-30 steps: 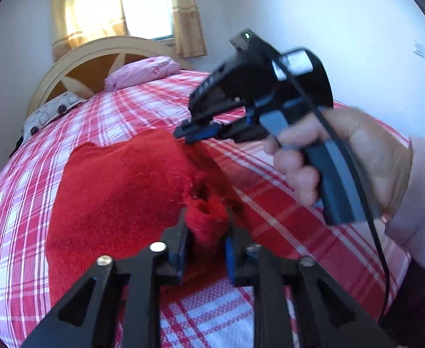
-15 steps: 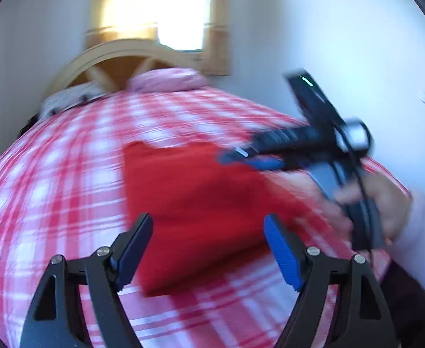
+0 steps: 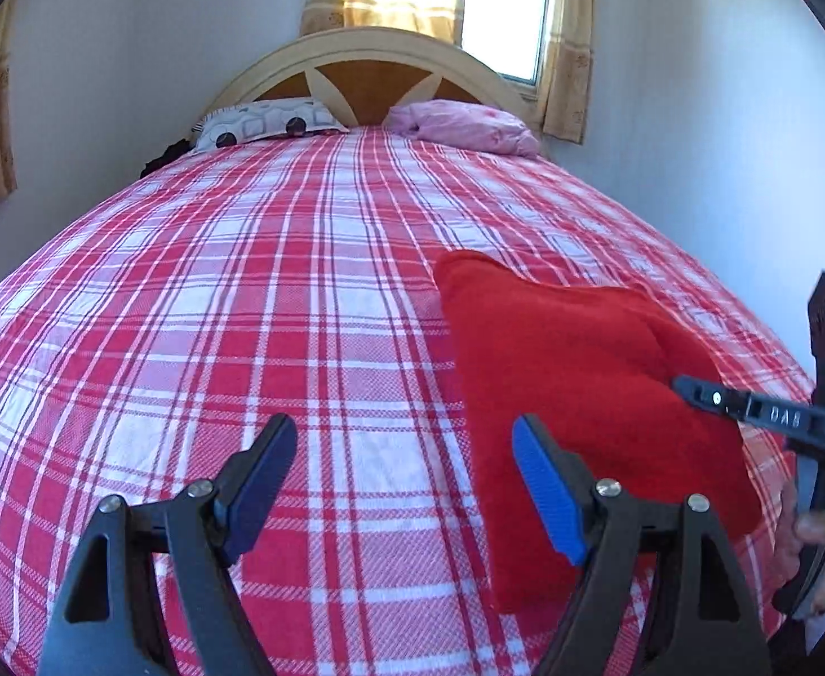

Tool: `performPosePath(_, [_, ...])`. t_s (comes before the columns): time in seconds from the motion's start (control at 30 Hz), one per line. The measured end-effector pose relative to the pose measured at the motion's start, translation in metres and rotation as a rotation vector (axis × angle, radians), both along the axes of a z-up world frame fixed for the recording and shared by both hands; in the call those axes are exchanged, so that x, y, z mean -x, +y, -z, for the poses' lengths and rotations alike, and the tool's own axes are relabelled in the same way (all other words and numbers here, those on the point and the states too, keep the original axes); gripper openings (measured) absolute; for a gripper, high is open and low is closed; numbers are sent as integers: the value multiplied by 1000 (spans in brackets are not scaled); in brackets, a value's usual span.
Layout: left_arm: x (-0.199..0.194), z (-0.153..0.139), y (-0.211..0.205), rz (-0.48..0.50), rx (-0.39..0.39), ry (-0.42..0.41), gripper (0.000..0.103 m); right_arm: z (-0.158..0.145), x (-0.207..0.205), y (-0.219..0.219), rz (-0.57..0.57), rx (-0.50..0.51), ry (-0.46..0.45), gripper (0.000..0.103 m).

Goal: Fold small clothes
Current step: 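Open both tools and withdraw from the folded sweater, then lower both open tools onto the edge of the folded red sweater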

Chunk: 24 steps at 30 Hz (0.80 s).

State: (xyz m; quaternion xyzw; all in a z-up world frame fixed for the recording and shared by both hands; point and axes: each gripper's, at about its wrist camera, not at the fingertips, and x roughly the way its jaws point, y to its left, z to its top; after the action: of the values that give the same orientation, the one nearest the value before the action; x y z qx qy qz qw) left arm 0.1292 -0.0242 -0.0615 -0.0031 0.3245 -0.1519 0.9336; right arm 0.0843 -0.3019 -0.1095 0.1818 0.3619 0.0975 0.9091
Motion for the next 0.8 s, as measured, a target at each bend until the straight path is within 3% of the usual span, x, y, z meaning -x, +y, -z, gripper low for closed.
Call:
performPosePath(0.23, [-16, 12, -34, 47, -75, 14, 82, 5, -15, -19, 45, -57, 25, 17])
performPosePath(0.33, [-17, 20, -42, 32, -120, 12, 87, 3, -14, -33, 74, -99, 26, 31])
performPosePath(0.43, [-12, 17, -37, 32, -123, -2, 88, -19, 15, -33, 164, 4, -40, 35])
performPosePath(0.5, [-10, 14, -31, 27, -120, 3, 88, -39, 38, -13, 128, 122, -111, 34])
performPosePath(0.57, [-10, 13, -26, 24, -98, 21, 88, -49, 57, 17, 46, 174, -158, 34])
performPosePath(0.67, [-11, 16, -28, 16, -81, 53, 88, -45, 65, 51, -37, 209, -152, 35])
performPosePath(0.8, [-7, 16, -33, -13, -125, 48, 91, -17, 54, 62, -39, 211, -71, 35])
